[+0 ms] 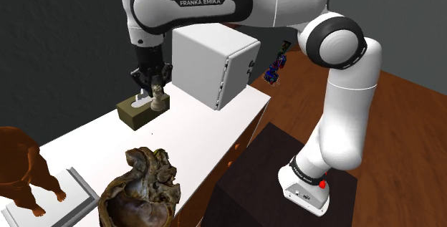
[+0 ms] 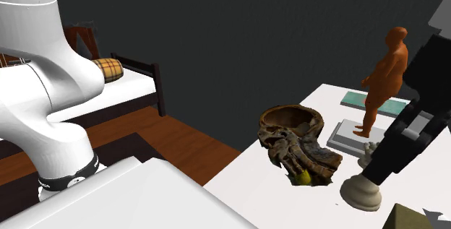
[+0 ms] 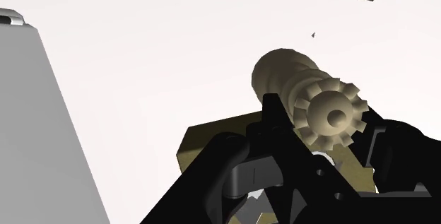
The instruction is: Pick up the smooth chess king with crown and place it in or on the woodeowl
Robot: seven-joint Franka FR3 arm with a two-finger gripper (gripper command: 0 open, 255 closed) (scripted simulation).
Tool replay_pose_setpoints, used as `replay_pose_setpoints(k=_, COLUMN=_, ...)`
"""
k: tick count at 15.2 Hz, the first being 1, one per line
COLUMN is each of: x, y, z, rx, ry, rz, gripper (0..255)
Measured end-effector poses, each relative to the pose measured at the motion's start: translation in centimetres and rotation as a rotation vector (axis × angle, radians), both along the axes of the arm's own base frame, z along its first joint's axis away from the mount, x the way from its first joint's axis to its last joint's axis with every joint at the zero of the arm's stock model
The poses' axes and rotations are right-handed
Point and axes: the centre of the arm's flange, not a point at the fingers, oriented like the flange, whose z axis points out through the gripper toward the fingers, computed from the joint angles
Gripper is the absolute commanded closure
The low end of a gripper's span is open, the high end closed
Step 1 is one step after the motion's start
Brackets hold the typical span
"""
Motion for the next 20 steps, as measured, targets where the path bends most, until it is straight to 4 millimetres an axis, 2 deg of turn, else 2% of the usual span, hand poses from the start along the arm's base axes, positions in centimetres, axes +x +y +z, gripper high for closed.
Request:
replay_pose_setpoints(k=8, x=0.0, y=0.0, z=4.1, rx=0.000, ry=0.000, rz=0.000, gripper=255)
replay_pose_setpoints(k=9, x=-0.4, y=0.5, z=4.4, rx=0.000, ry=0.000, rz=0.000, gripper=255)
replay_pose_setpoints(k=20, x=-10.2, y=9.7, z=6.1, rx=0.000, ry=0.001, rz=0.001, gripper=255)
